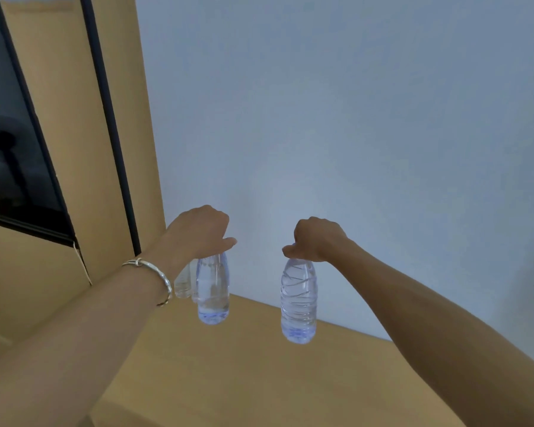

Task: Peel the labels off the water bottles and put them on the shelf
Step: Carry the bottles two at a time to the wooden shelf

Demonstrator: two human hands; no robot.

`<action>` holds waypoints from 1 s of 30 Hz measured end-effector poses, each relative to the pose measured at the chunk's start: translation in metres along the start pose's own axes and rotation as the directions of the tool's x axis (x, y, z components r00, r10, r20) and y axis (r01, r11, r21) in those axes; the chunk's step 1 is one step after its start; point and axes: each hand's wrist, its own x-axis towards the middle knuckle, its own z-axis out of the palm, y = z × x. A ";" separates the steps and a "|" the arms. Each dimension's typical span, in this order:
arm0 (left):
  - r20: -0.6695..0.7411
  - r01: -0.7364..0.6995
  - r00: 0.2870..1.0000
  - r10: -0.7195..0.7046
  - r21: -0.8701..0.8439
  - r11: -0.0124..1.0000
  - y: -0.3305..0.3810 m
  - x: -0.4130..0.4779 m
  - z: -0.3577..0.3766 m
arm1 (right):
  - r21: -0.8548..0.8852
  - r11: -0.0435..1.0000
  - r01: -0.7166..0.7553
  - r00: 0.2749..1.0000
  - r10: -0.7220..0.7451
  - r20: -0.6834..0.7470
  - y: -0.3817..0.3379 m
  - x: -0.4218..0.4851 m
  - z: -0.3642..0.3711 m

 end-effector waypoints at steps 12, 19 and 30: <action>0.213 0.160 0.970 -0.114 -0.211 0.964 -0.027 0.087 0.068 | 0.049 0.995 0.086 0.991 -0.091 0.099 -0.007 0.111 0.074; 0.326 0.156 0.942 -0.073 -0.236 0.959 -0.046 0.120 0.114 | 0.061 0.994 0.091 0.978 -0.101 0.185 -0.013 0.156 0.120; 0.442 -0.120 0.869 0.220 -0.243 0.963 -0.082 0.181 0.207 | 0.031 0.999 -0.013 0.943 0.002 0.332 -0.046 0.203 0.181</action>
